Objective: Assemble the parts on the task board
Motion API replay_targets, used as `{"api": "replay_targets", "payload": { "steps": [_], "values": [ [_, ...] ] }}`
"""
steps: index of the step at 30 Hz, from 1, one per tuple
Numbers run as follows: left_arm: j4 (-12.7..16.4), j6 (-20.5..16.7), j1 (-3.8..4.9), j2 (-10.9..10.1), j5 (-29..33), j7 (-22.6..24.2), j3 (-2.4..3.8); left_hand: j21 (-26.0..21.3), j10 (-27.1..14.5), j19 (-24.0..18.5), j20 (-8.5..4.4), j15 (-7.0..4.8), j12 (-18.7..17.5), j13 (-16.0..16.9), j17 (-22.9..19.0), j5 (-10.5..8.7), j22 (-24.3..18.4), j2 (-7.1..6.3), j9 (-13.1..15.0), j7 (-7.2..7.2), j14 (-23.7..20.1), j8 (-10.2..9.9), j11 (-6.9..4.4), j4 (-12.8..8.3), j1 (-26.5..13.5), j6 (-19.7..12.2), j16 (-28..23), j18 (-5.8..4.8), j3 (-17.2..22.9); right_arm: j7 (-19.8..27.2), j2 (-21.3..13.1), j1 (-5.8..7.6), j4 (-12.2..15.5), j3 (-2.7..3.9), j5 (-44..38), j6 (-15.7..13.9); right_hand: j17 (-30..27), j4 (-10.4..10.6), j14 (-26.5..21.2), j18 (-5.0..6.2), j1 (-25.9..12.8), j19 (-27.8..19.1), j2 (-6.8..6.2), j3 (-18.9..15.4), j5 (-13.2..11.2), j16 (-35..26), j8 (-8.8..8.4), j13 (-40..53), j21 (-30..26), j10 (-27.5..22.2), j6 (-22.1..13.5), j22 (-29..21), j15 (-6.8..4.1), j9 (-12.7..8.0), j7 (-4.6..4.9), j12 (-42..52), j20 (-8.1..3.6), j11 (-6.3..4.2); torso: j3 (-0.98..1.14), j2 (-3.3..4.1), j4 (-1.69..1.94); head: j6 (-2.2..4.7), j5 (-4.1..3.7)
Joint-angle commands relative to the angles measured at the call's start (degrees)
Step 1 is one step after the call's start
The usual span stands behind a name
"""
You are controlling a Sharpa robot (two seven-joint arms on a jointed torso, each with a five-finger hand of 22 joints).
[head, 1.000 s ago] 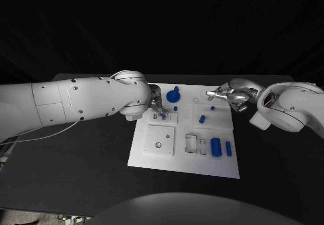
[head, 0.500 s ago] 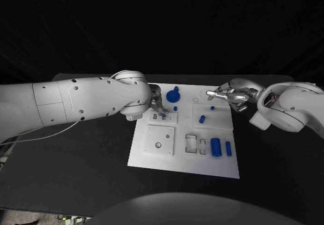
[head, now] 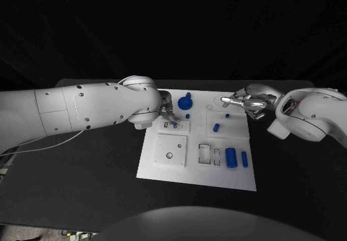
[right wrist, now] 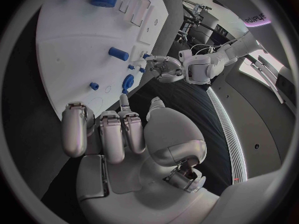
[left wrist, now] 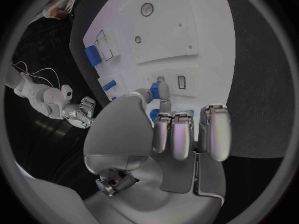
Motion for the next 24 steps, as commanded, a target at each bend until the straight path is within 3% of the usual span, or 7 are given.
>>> {"api": "replay_targets", "payload": {
  "steps": [1,24],
  "values": [
    [-0.03,0.98,-0.11,0.19,0.39,-4.3,0.01,-0.29,6.17,0.09,-0.16,-0.26,0.13,15.07,15.08,-0.16,7.82,0.46,0.07,-0.26,6.13,0.3,-0.2,-3.55,-0.13,-0.01,0.14,-0.1,4.05,0.6,-0.02,-0.05,0.11,-0.01,-0.08,0.11,15.08,-0.1,6.08,1.15,0.62,-0.52,0.04,-0.34,0.27,0.2,-0.04,15.04,-0.29,6.07,0.2,10.65,0.44,0.08,0.04,0.22,0.05,0.43,0.0,-0.01,-0.01,0.0,0.03],
    [-0.69,1.0,-0.29,0.47,0.56,-3.62,0.0,-0.58,6.17,-0.21,-0.1,-0.17,0.13,15.07,15.08,-0.54,7.5,0.36,0.19,-0.13,6.13,0.06,-0.08,-3.76,-0.41,-0.36,0.14,0.0,4.63,0.59,-0.15,-0.07,0.14,-0.01,-0.08,0.2,15.08,-0.1,6.08,1.16,0.73,-0.56,0.06,-0.35,0.33,0.2,-0.07,15.04,-0.34,6.07,0.2,10.63,0.45,0.1,0.07,0.22,0.05,0.44,0.02,-0.01,0.01,0.0,-0.13]
  ]
}}
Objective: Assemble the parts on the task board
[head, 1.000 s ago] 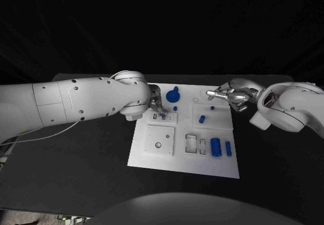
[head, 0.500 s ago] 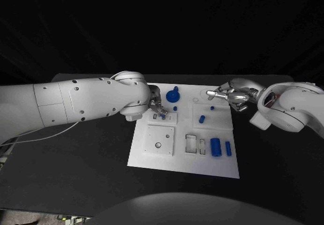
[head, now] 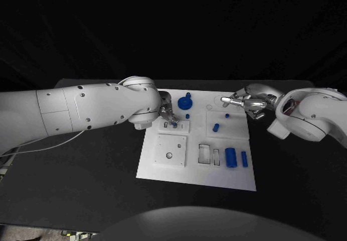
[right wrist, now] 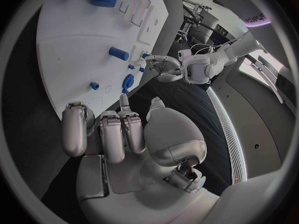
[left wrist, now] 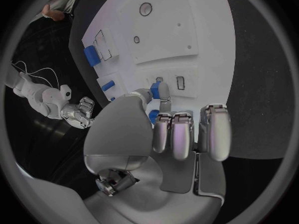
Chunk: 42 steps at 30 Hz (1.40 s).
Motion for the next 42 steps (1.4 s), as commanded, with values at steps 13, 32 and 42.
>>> {"api": "replay_targets", "payload": {
  "steps": [13,32,42],
  "values": [
    [0.01,0.98,-0.43,0.13,0.86,-3.41,0.01,-0.34,6.17,-0.28,-0.08,-0.14,0.13,15.07,15.06,-0.24,7.43,0.34,0.11,-0.13,6.14,-0.04,-0.05,-3.99,-0.46,-0.45,0.14,0.02,4.51,0.36,-0.06,-0.08,0.05,-0.01,-0.09,0.4,15.09,-0.1,6.08,1.17,0.79,-0.41,0.07,-0.35,0.36,0.2,-0.08,15.04,-0.39,6.07,0.2,10.63,0.45,0.06,0.09,0.22,-0.15,0.45,-0.01,0.0,-0.01,0.0,-0.12],
    [-0.09,0.94,-0.52,0.07,0.74,-3.63,0.01,-0.4,6.17,-0.32,-0.04,-0.08,0.13,15.07,15.06,-0.51,7.41,0.26,0.16,-0.08,6.14,-0.15,0.01,-4.16,-0.56,-0.57,0.14,0.03,4.76,0.23,0.22,-0.11,-0.2,-0.01,-0.09,0.51,15.09,-0.11,6.08,1.18,0.88,-0.46,0.07,-0.35,0.38,0.2,-0.1,15.04,-0.44,6.07,0.2,10.61,0.46,0.07,0.1,0.22,-0.14,0.46,-0.03,-0.01,-0.02,0.0,0.22],
    [-0.17,0.55,-0.57,0.35,0.54,-3.7,0.01,-0.63,6.17,-0.42,0.26,0.18,0.13,15.07,15.06,-7.05,7.42,0.31,0.45,0.12,6.14,-0.74,0.25,-4.14,-2.92,-0.6,0.14,0.06,4.24,0.12,0.23,-0.13,-0.3,-0.01,-0.09,0.65,15.09,-0.12,6.08,1.2,0.91,-0.51,0.07,-0.35,0.39,0.2,-0.11,15.04,-0.49,6.07,0.19,10.6,0.46,0.07,0.1,0.22,-0.14,0.46,0.01,0.01,-0.02,0.0,0.27]
  ]
}}
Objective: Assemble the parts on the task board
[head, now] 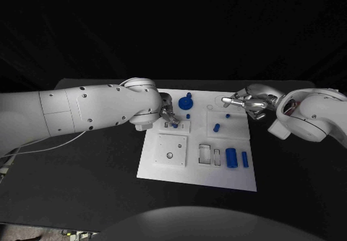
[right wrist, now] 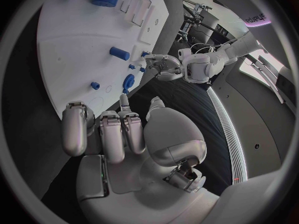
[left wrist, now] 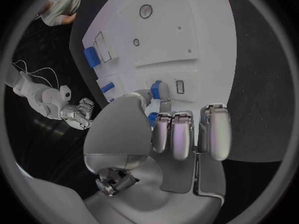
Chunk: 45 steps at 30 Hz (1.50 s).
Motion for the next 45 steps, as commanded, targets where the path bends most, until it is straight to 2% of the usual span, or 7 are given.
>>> {"api": "replay_targets", "payload": {
  "steps": [1,13,19,28,36,45],
  "values": [
    [0.07,0.24,-0.08,0.22,0.03,-3.67,0.0,-0.44,6.27,-0.21,0.05,0.19,0.13,15.07,15.09,-1.07,7.39,-0.29,0.09,-0.15,6.13,-0.45,0.17,-2.33,-1.23,-0.03,0.14,0.06,1.82,0.19,0.04,-0.05,0.0,-0.01,-0.1,0.63,15.07,-0.14,6.09,0.3,0.5,-0.27,0.07,-0.35,0.4,0.2,-0.11,15.04,-0.11,6.07,0.19,10.63,0.47,0.05,0.1,0.22,0.08,0.47,0.02,0.0,0.0,0.0,0.02],
    [-0.12,0.0,-0.26,0.4,0.02,-3.52,0.01,-0.53,6.27,-0.28,0.08,0.22,0.13,15.07,15.09,-1.92,7.34,-0.2,0.08,-0.14,6.13,-0.68,0.2,-2.31,-1.72,-0.08,0.14,0.08,1.34,0.19,-0.18,-0.06,0.09,-0.01,-0.09,0.64,15.07,-0.15,6.09,0.3,0.52,-0.26,0.06,-0.35,0.4,0.2,-0.12,15.04,-0.1,6.07,0.19,10.63,0.47,0.05,0.11,0.22,0.08,0.47,0.04,0.02,-0.01,0.0,-0.12],
    [-0.15,0.16,-0.39,0.43,0.01,-3.6,0.01,-0.64,6.27,-0.32,0.13,0.24,0.13,15.07,15.09,-3.66,7.32,0.03,0.03,-0.09,6.13,-1.06,0.24,-2.45,-2.17,-0.09,0.14,0.1,0.65,0.2,-0.27,-0.07,0.12,-0.01,-0.09,0.62,15.07,-0.17,6.09,0.31,0.58,-0.28,0.05,-0.35,0.41,0.2,-0.13,15.04,-0.12,6.07,0.19,10.62,0.47,0.06,0.11,0.22,0.08,0.47,0.02,0.02,0.0,0.0,-0.18],
    [-0.19,0.39,-0.48,0.49,-0.05,-3.66,0.01,-0.85,6.27,-0.36,0.27,0.37,0.13,15.07,15.09,-8.59,7.34,0.38,-0.12,0.1,6.13,-1.98,0.39,-2.31,-3.51,-0.05,0.14,0.13,-1.63,0.27,-0.27,-0.12,0.1,-0.01,-0.08,0.59,15.07,-0.17,6.09,0.31,0.58,-0.28,0.05,-0.35,0.41,0.2,-0.13,15.04,-0.12,6.07,0.19,10.62,0.47,0.06,0.11,0.22,0.08,0.47,0.03,0.02,0.02,0.0,-0.12],
    [-0.24,0.68,-0.57,0.47,-0.09,-3.78,0.01,-1.0,6.27,-0.39,0.38,0.52,0.13,15.07,15.09,-10.49,7.36,0.35,-0.13,0.3,6.13,-2.43,0.56,-1.92,-4.78,0.09,0.14,0.16,-4.06,0.33,-0.21,-0.26,0.0,-0.01,-0.07,0.63,15.07,-0.18,6.09,0.31,0.65,-0.27,0.05,-0.36,0.41,0.2,-0.15,15.04,-0.13,6.07,0.18,10.63,0.48,0.06,0.12,0.22,0.09,0.48,0.02,-0.01,0.0,0.0,-0.05],
    [-0.4,1.03,-0.75,0.5,-0.12,-3.97,0.01,-1.1,6.27,-0.44,0.42,0.57,0.13,15.07,15.09,-11.32,7.33,0.44,-0.15,0.38,6.13,-2.66,0.63,-1.74,-5.31,0.12,0.14,0.18,-5.09,0.36,-0.26,-0.34,-0.01,-0.01,-0.06,0.66,15.07,-0.17,6.09,0.3,0.67,-0.24,0.05,-0.37,0.41,0.2,-0.17,15.04,-0.11,6.07,0.16,10.64,0.48,0.06,0.13,0.22,0.09,0.48,0.02,0.01,0.0,0.0,-0.08]
  ]
}}
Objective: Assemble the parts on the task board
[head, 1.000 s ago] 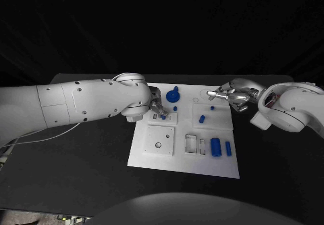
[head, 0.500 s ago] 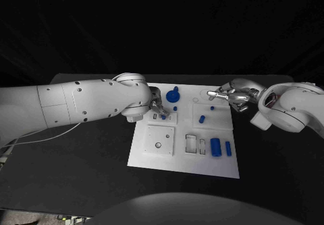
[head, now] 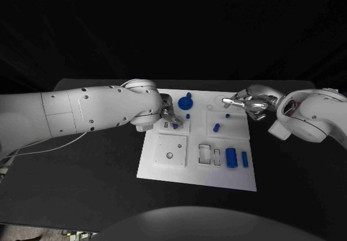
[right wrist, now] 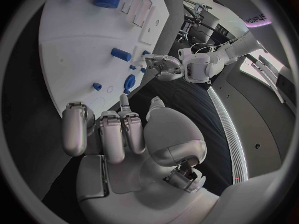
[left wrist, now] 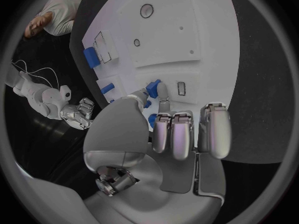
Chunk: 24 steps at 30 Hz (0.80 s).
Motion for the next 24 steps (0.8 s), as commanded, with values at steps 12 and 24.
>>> {"api": "replay_targets", "payload": {
  "steps": [12,24],
  "values": [
    [-0.03,0.86,-0.31,-0.01,-0.4,-3.92,-0.1,-0.41,6.06,-0.19,0.14,0.23,0.13,15.07,15.05,2.55,7.43,0.92,-0.04,-0.01,5.92,-0.62,0.23,-1.75,1.94,0.33,0.14,0.19,-0.6,0.37,-0.05,-0.14,-0.02,-0.01,-0.05,0.7,15.09,0.0,6.09,0.31,0.68,-0.31,0.06,-0.22,0.18,0.2,-0.18,15.04,-0.17,6.07,0.15,10.59,0.48,0.08,0.13,0.22,0.09,0.49,0.0,-0.01,0.02,0.0,0.04],
    [1.04,-2.95,-0.34,-1.07,-0.92,-1.69,-0.07,-0.37,6.06,0.01,-0.06,-0.01,0.13,15.07,15.05,5.24,7.67,0.97,0.12,-0.36,5.92,-0.72,-0.07,-3.75,4.6,0.74,0.14,0.16,-0.18,0.33,-0.03,-0.17,-0.11,-0.01,-0.05,0.62,15.09,0.03,6.09,0.33,0.7,-0.36,0.09,-0.23,0.16,0.2,-0.23,15.04,-0.22,6.07,0.11,10.58,0.49,0.07,0.15,0.22,0.1,0.5,-0.03,0.01,-0.01,0.0,0.05]
  ]
}}
